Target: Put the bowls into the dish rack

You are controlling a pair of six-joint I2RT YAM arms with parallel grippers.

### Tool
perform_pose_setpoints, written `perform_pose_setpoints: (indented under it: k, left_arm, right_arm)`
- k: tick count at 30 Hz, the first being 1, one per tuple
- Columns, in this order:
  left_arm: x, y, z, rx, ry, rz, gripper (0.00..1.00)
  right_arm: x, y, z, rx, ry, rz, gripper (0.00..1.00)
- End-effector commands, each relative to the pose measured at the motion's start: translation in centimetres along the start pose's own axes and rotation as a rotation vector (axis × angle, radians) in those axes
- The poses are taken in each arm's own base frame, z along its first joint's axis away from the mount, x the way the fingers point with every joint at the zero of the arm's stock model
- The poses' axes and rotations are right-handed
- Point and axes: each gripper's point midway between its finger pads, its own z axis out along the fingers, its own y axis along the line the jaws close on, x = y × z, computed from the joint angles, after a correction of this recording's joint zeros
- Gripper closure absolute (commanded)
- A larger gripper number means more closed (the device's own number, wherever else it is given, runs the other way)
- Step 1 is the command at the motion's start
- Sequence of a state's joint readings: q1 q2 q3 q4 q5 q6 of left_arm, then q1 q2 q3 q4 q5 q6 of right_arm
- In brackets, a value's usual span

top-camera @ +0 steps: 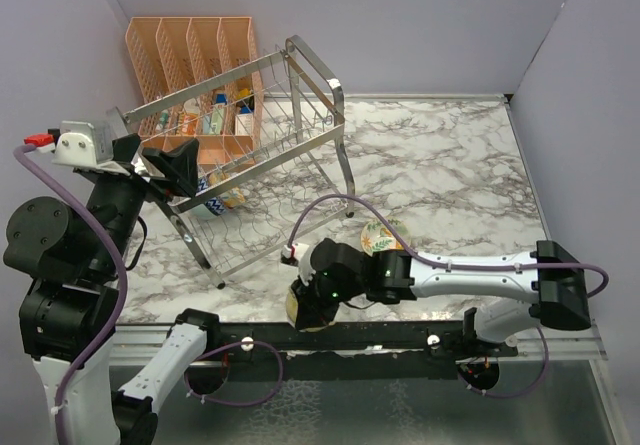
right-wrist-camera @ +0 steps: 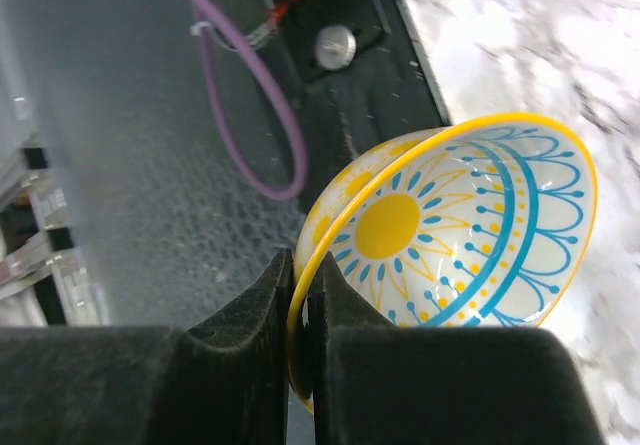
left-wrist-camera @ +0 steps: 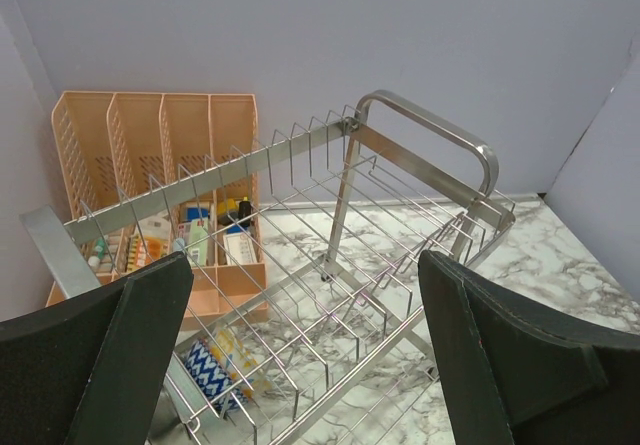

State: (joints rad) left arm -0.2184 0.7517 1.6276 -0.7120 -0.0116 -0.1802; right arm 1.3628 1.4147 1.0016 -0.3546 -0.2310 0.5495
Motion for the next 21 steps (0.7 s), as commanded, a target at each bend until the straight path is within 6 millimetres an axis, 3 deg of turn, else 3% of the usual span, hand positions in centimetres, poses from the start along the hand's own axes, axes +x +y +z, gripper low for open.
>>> perform_pose_setpoints:
  k: [1, 4, 11, 13, 21]
  left_arm:
    - [-0.9, -0.3, -0.4, 0.011, -0.024, 0.001, 0.01]
    - [-1.1, -0.2, -0.5, 0.007, -0.028, 0.004, 0.01]
    - [-1.3, -0.2, -0.8, 0.010, -0.036, 0.003, 0.01]
    - [-1.3, -0.2, -0.8, 0.010, -0.035, 0.004, 0.01]
    - [-1.4, -0.3, -0.7, 0.013, -0.038, 0.006, 0.01]
  right_arm:
    - [-4.3, 5.7, -0.8, -0.343, -0.074, -0.060, 0.99]
    - [-5.3, 6.4, -0.8, -0.429, -0.067, -0.049, 0.99]
    - [-6.7, 5.2, 0.3, -0.549, -0.059, 0.008, 0.99]
    - [-7.9, 4.3, 0.4, -0.565, -0.075, 0.022, 0.99]
    - [-12.0, 4.3, 0.7, -0.637, -0.106, 0.057, 0.99]
